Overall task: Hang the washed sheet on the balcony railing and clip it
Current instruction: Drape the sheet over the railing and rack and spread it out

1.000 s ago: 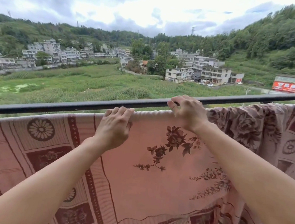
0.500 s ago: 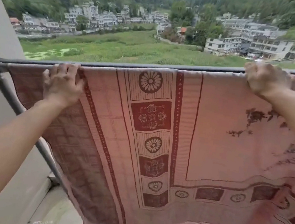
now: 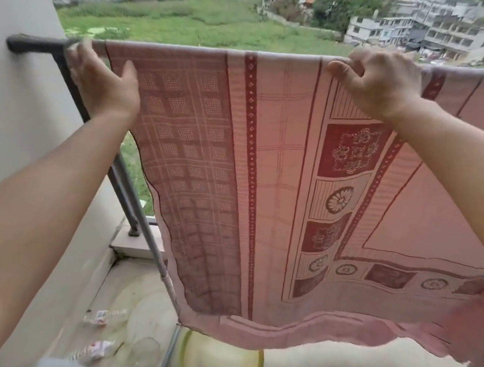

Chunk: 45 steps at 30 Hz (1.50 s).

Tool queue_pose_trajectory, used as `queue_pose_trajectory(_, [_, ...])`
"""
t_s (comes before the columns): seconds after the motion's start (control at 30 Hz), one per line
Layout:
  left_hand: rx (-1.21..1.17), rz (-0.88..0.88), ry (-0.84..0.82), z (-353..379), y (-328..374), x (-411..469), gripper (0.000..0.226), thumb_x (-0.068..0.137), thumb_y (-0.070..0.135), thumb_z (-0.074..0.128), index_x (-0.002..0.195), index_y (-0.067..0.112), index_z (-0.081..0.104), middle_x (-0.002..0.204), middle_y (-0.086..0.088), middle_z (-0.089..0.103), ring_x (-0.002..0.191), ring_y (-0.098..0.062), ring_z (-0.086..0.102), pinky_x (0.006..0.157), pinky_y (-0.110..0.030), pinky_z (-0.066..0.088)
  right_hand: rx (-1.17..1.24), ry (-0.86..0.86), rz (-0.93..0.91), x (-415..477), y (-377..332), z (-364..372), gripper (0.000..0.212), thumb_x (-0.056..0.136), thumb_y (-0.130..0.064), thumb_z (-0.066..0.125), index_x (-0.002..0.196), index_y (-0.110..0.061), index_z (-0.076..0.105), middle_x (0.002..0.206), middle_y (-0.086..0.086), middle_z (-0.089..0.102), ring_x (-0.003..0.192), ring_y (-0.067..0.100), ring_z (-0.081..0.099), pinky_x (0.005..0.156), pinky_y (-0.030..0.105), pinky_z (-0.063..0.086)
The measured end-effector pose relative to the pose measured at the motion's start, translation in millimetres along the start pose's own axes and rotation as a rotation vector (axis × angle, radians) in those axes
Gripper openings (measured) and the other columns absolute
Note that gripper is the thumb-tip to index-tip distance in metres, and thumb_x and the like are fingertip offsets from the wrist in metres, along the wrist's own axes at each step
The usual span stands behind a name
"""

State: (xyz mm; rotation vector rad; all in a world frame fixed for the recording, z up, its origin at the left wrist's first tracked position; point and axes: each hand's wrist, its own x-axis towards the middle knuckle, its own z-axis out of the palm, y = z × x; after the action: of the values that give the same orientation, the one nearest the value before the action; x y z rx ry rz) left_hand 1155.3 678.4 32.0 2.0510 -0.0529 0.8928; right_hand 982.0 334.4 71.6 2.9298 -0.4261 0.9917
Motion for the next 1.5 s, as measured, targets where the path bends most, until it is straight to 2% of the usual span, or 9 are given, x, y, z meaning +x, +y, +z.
queue_pose_trajectory(0.1, [-0.09, -0.137, 0.025, -5.3, -2.7, 12.4, 0.044, 0.081, 0.037, 0.063, 0.116, 0.011, 0.058, 0.122, -0.004, 0.057, 0.111, -0.017, 0.056, 0.092, -0.019, 0.038, 0.204, 0.053, 0.104, 1.2, -5.3, -1.3, 0.059, 0.089, -0.069, 0.042, 0.107, -0.021, 0.07, 0.079, 0.002, 0.067, 0.069, 0.023, 0.057, 0.062, 0.03, 0.046])
queue_pose_trajectory(0.3, [-0.374, -0.377, -0.171, -2.4, -10.4, 8.6, 0.018, 0.084, 0.019, 0.065, 0.067, 0.018, 0.058, 0.068, 0.006, 0.055, 0.059, -0.009, 0.047, 0.049, -0.019, 0.037, 0.363, 0.183, 0.185, 0.0, -18.0, 4.1, 0.045, 0.089, -0.057, 0.055, 0.102, -0.018, 0.074, 0.076, 0.002, 0.07, 0.058, 0.017, 0.056, 0.061, 0.025, 0.047])
queue_pose_trajectory(0.43, [-0.151, -0.181, -0.241, -22.5, -37.4, -13.7, 0.016, 0.089, 0.015, 0.059, 0.074, 0.012, 0.066, 0.073, -0.003, 0.061, 0.065, -0.014, 0.053, 0.057, -0.023, 0.038, 0.351, 0.336, 0.044, -19.9, -22.8, 14.0, 0.038, 0.094, -0.048, 0.051, 0.104, -0.02, 0.074, 0.098, -0.002, 0.074, 0.093, 0.02, 0.067, 0.087, 0.042, 0.05])
queue_pose_trajectory(0.63, [0.136, -0.188, -0.278, -48.6, -123.6, -33.2, 0.02, 0.084, 0.011, 0.058, 0.09, 0.0, 0.073, 0.089, -0.025, 0.07, 0.089, -0.041, 0.062, 0.082, -0.042, 0.05, 0.091, 0.276, -0.432, -57.3, -67.9, 26.8, 0.035, 0.094, -0.04, 0.058, 0.085, -0.013, 0.076, 0.097, -0.001, 0.075, 0.1, 0.025, 0.061, 0.087, 0.042, 0.04])
queue_pose_trajectory(0.87, [-0.182, -0.439, -0.425, -59.5, -98.9, -5.9, 0.011, 0.085, 0.01, 0.063, 0.076, 0.015, 0.058, 0.076, -0.005, 0.061, 0.067, -0.021, 0.056, 0.054, -0.021, 0.045, 0.09, 0.054, -0.152, 8.2, -100.4, -7.3, 0.057, 0.091, -0.06, 0.047, 0.128, -0.018, 0.056, 0.134, 0.01, 0.053, 0.119, 0.029, 0.048, 0.093, 0.042, 0.038])
queue_pose_trajectory(1.0, [-0.476, -0.355, -0.501, -55.2, -65.7, 2.0, 0.011, 0.086, 0.012, 0.068, 0.079, 0.018, 0.062, 0.08, 0.001, 0.067, 0.06, -0.008, 0.067, 0.055, -0.023, 0.054, 0.101, -0.221, 0.024, 35.8, -96.7, 5.1, 0.063, 0.092, -0.069, 0.026, 0.088, -0.018, 0.061, 0.084, 0.008, 0.06, 0.074, 0.025, 0.056, 0.057, 0.026, 0.039])
queue_pose_trajectory(1.17, [-0.17, -0.275, -0.511, -43.6, -101.6, -24.5, 0.013, 0.079, 0.02, 0.071, 0.069, 0.015, 0.067, 0.081, -0.01, 0.069, 0.079, -0.029, 0.068, 0.074, -0.047, 0.058, 0.005, -0.074, -0.07, 23.7, -78.9, 14.2, 0.063, 0.093, -0.069, 0.023, 0.081, -0.017, 0.056, 0.071, 0.006, 0.057, 0.067, 0.023, 0.054, 0.059, 0.028, 0.039])
queue_pose_trajectory(1.33, [0.019, -0.233, -0.67, -29.0, -123.0, -77.9, 0.02, 0.084, 0.012, 0.066, 0.078, -0.007, 0.068, 0.082, -0.019, 0.067, 0.078, -0.031, 0.064, 0.07, -0.044, 0.051, 0.117, 0.09, -0.17, -0.3, -57.6, 13.1, 0.039, 0.098, -0.046, 0.044, 0.125, -0.022, 0.06, 0.115, 0.007, 0.067, 0.104, 0.031, 0.061, 0.084, 0.044, 0.051])
queue_pose_trajectory(1.5, [0.078, -0.24, -0.711, -20.8, -121.0, -78.7, 0.009, 0.084, 0.008, 0.061, 0.08, 0.002, 0.066, 0.081, -0.014, 0.066, 0.081, -0.033, 0.064, 0.067, -0.035, 0.05, 0.166, 0.209, -0.175, 0.8, -51.4, -0.6, 0.026, 0.095, -0.025, 0.055, 0.111, -0.013, 0.071, 0.101, 0.011, 0.074, 0.087, 0.031, 0.068, 0.072, 0.036, 0.052])
